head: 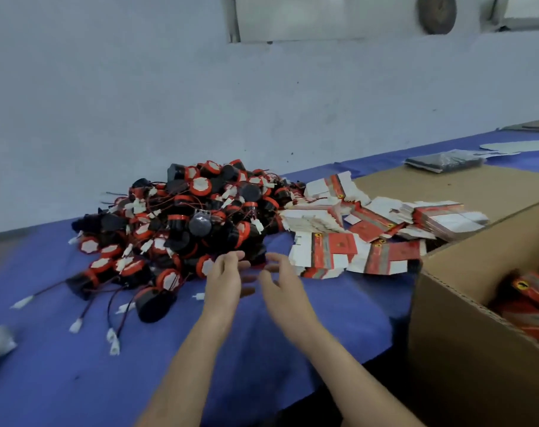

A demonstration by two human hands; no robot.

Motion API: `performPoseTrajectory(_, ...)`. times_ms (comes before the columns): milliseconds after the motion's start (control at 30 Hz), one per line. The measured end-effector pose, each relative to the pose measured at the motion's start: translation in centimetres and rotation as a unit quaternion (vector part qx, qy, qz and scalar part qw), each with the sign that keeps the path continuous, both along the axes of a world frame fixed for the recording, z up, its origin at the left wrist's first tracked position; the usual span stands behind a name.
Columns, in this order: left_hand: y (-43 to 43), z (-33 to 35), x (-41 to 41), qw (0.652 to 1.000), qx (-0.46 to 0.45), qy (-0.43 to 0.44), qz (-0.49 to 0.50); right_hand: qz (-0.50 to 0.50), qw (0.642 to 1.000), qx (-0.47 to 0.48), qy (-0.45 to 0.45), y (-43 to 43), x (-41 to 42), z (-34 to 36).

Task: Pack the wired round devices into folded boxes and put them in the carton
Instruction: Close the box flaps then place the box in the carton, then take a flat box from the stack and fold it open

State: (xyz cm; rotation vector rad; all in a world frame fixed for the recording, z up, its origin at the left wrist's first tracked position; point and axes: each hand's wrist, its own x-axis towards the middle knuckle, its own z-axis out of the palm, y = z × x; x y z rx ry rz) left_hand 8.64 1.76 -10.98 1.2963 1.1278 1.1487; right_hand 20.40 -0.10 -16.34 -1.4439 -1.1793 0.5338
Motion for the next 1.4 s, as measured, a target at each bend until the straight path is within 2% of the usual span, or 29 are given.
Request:
performPoseTrajectory(100,2.2,-3.9,-2.9,0.998,-0.028,0.038,0.05,0.019,0.998,-0.021,-0.062,0.1,-0.8,0.5)
performPoseTrajectory(167,3.5,-4.6,-4.0,0.996,-0.032,0.061,0.049,0.009,0.989,-0.04,-0.145,0.5,-0.7,0.8)
performPoseTrajectory(267,5.0,-4.1,-4.9,0.988,0.03,0.149,0.0,-0.075,0.952,-0.032,-0.295,1.4,0.2,1.9)
performPoseTrajectory(367,5.5,-4.3,-5.7,0.976,0.08,0.202,-0.01,-0.162,0.912,-0.084,-0.367,2.3,2.1,1.9)
performPoseTrajectory(500,4.9,-4.4,-5.6,0.964,0.096,0.247,-0.015,-0.144,0.874,-0.237,-0.399,2.3,4.9,0.2)
performPoseTrajectory(600,4.6,-4.3,-5.5,0.961,0.101,0.257,-0.01,-0.155,0.856,-0.233,-0.434,1.4,5.3,-0.2)
performPoseTrajectory(733,4.0,-4.2,-5.9,0.96,0.11,0.258,-0.002,-0.175,0.865,-0.2,-0.425,0.2,5.2,0.5)
performPoseTrajectory(800,3.8,-4.1,-6.2,0.962,0.118,0.248,0.007,-0.179,0.889,-0.128,-0.401,-0.4,5.1,1.3)
performPoseTrajectory(833,3.7,-4.0,-6.2,0.964,0.125,0.236,0.016,-0.165,0.913,-0.067,-0.366,-0.8,4.9,1.9)
performPoseTrajectory(900,3.5,-3.6,-6.4,0.969,0.141,0.198,0.038,-0.101,0.968,0.069,-0.218,-1.8,4.1,3.2)
performPoseTrajectory(967,3.5,-2.9,-6.5,0.976,0.153,0.141,0.065,-0.027,0.988,0.143,-0.058,-2.7,2.8,4.2)
performPoseTrajectory(1033,3.3,-2.1,-6.7,0.982,0.156,0.077,0.076,0.028,0.988,0.145,0.052,-2.8,1.6,4.6)
performPoseTrajectory(1100,2.6,-1.4,-6.7,0.987,0.147,0.032,0.053,0.063,0.984,0.092,0.141,-2.4,0.4,4.6)
performPoseTrajectory(1167,1.9,-1.1,-6.7,0.992,0.12,0.023,0.024,0.094,0.976,0.026,0.194,-1.5,-0.7,4.5)
performPoseTrajectory(1267,1.4,-0.9,-6.9,0.998,0.039,0.024,0.038,0.104,0.968,-0.01,0.227,0.0,-2.1,4.5)
performPoseTrajectory(1400,1.2,-1.0,-7.4,0.998,-0.01,-0.009,0.056,0.075,0.982,0.014,0.171,1.6,-4.0,3.8)
